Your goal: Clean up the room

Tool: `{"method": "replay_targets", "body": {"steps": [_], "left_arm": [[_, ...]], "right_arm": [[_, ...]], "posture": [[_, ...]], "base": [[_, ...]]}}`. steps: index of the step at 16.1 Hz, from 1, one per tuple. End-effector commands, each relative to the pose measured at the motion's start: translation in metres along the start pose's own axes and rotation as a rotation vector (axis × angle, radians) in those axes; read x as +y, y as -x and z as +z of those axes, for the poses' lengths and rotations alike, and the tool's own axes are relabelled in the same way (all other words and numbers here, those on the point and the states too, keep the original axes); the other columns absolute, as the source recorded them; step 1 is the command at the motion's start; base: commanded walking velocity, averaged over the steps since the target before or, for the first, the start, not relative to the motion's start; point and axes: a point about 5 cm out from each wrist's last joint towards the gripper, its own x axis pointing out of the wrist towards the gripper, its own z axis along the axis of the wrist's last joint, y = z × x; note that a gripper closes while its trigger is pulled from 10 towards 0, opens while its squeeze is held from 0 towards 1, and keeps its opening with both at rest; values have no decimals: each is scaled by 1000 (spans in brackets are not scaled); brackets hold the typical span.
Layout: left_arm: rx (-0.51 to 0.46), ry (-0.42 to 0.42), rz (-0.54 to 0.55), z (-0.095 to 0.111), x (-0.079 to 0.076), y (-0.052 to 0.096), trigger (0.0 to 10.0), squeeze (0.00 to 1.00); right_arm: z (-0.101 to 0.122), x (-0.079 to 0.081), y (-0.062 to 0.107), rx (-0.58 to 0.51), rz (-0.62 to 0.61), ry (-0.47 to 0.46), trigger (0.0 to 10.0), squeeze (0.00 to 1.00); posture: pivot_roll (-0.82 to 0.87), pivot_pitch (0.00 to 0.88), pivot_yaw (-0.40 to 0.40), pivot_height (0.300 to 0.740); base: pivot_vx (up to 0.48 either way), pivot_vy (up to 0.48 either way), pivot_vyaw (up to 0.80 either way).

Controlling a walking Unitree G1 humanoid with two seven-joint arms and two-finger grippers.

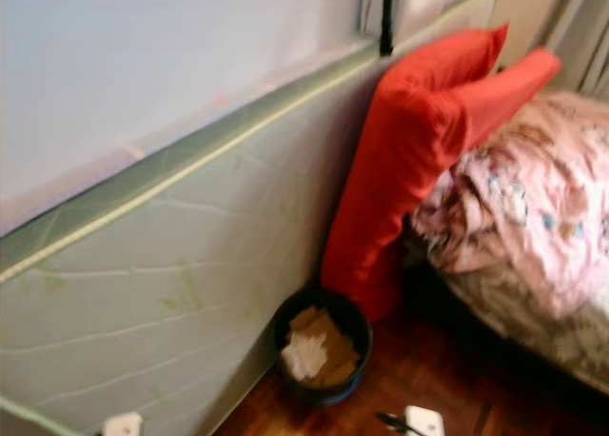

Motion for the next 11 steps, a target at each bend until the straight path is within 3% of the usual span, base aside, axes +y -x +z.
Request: {"method": "replay_targets", "body": {"steps": [1, 11], "left_arm": [[-111, -194, -27, 51, -35, -11, 10000, 0], [-100, -191, -29, 46, -33, -10, 10000, 0]], "right_arm": [[87, -7, -7, -174, -33, -139, 10000, 0], [88, -6, -7, -184, -15, -126, 10000, 0]], "posture": [[-67, 0, -7, 740], [-70, 0, -7, 740]], "base": [[0, -349, 0], [0, -333, 0]]}}
